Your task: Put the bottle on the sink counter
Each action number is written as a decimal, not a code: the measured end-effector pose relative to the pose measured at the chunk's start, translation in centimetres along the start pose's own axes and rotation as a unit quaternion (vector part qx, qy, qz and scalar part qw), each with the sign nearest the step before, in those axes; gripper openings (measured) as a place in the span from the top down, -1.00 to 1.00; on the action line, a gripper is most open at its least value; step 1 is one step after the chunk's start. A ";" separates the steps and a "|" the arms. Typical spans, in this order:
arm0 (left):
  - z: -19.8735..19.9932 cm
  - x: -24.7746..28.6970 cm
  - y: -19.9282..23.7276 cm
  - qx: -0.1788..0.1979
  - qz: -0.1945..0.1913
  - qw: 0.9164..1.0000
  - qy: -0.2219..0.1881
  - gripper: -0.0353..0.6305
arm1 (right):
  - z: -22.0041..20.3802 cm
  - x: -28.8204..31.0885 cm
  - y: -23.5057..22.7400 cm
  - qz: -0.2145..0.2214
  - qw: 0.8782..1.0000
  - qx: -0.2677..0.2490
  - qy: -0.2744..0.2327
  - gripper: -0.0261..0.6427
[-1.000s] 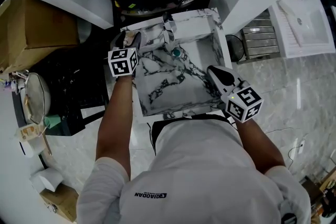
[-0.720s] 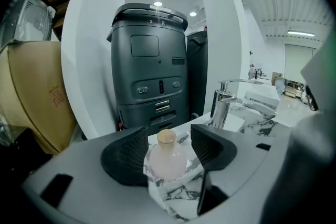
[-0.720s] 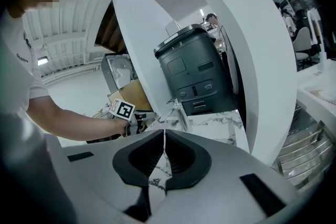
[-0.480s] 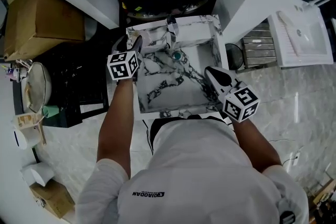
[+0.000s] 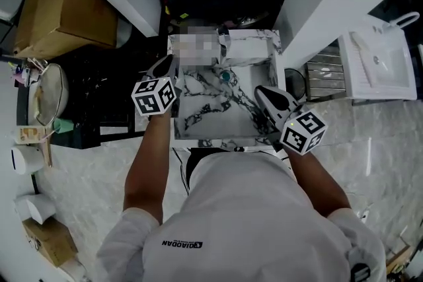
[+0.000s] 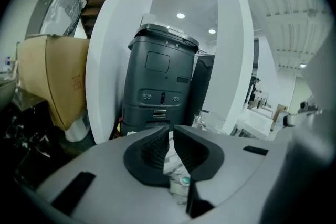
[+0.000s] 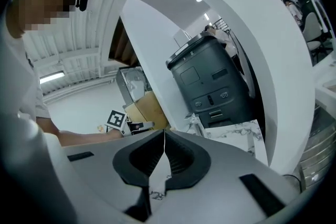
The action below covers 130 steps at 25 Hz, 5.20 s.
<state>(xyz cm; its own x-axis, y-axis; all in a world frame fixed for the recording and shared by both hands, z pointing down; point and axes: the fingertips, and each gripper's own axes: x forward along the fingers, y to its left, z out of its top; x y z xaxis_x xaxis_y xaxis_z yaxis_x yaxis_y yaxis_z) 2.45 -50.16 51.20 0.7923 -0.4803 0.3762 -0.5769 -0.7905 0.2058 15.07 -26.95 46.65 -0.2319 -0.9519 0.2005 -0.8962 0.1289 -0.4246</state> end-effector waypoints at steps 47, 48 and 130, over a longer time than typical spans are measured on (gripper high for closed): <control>1.0 -13.6 -17.6 0.013 -0.124 0.992 -0.027 0.85 | 0.3 -2.1 6.8 0.058 0.997 -0.050 0.013 0.80; 1.0 -13.9 -17.4 0.012 -0.127 0.991 -0.028 0.85 | 0.3 -2.2 7.0 0.052 0.997 -0.051 0.011 0.80; -5.4 -35.0 -14.6 0.074 -0.209 0.975 -0.022 0.85 | -9.0 -7.9 26.5 -0.072 0.995 -0.062 -0.016 0.80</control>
<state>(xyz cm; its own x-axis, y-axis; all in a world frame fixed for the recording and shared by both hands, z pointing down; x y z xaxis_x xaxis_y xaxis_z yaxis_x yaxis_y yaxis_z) -17.96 -19.79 39.89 0.9620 -0.1174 0.2467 -0.1690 -0.9652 0.1998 -10.23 -13.51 41.81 -0.0866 -0.9713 0.2216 -0.9594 0.0214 -0.2811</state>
